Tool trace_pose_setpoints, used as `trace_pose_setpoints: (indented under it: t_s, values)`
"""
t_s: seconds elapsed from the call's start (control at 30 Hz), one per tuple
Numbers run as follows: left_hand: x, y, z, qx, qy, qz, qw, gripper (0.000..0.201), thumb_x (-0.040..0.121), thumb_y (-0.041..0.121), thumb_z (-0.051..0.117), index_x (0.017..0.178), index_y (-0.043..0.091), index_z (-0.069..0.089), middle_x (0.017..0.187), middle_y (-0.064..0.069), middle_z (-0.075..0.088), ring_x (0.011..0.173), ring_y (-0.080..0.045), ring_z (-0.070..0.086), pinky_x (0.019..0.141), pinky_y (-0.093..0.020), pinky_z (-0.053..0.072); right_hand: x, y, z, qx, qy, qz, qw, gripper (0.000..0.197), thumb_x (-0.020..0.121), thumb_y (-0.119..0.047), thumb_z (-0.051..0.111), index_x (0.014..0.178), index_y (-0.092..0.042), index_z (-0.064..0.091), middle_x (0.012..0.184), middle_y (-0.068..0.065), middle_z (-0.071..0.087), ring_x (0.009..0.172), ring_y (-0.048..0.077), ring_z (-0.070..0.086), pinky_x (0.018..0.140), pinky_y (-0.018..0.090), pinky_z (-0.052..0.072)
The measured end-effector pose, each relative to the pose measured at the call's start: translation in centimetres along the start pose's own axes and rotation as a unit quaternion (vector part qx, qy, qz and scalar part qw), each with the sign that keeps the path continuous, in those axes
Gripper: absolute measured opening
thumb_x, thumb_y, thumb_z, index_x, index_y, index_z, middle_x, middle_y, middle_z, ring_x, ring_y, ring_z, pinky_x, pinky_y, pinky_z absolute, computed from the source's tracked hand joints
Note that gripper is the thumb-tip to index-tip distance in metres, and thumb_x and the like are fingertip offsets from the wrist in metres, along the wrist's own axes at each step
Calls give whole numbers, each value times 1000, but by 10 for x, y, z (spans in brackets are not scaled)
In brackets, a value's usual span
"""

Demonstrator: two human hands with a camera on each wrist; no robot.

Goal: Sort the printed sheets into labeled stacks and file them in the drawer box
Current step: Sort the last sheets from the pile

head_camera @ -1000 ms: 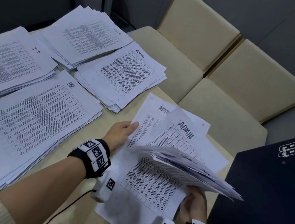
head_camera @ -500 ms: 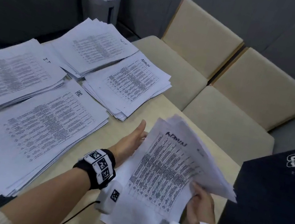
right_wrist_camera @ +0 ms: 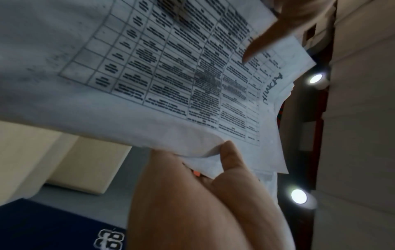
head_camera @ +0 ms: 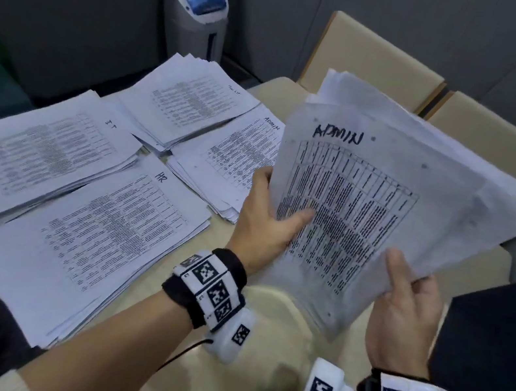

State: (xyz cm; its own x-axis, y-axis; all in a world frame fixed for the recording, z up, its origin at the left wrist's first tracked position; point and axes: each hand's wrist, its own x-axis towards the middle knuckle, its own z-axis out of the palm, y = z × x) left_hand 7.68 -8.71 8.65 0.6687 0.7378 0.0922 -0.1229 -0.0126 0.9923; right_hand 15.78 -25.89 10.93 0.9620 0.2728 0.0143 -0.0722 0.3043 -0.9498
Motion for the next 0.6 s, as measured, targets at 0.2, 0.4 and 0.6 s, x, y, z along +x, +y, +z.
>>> trace_pose_setpoints:
  t_s: [0.2,0.4,0.6]
  values:
    - [-2,-49,-25,139,-26,-62,988,65,82,38,76,129,22,34,117,8,62,106,-10,64,95,-39,55,-11,61,-6,-257,-18,37,965,12,87,-24,73,84,-13,71,69,-10,72,71,11,69,60,20,53]
    - [13,-87,-62,168,-94,-161,968,45,94,43,62,126,14,48,125,-1,62,113,-19,62,98,-39,51,5,75,18,-247,12,42,968,22,91,-30,68,73,-18,63,68,-10,66,63,8,63,63,26,50]
    - [117,-62,-99,134,-89,-171,972,62,90,40,67,143,15,46,146,-3,49,123,-15,54,109,-44,43,58,81,76,-163,15,68,984,24,90,-20,70,111,-16,60,100,-1,72,93,13,69,85,34,56]
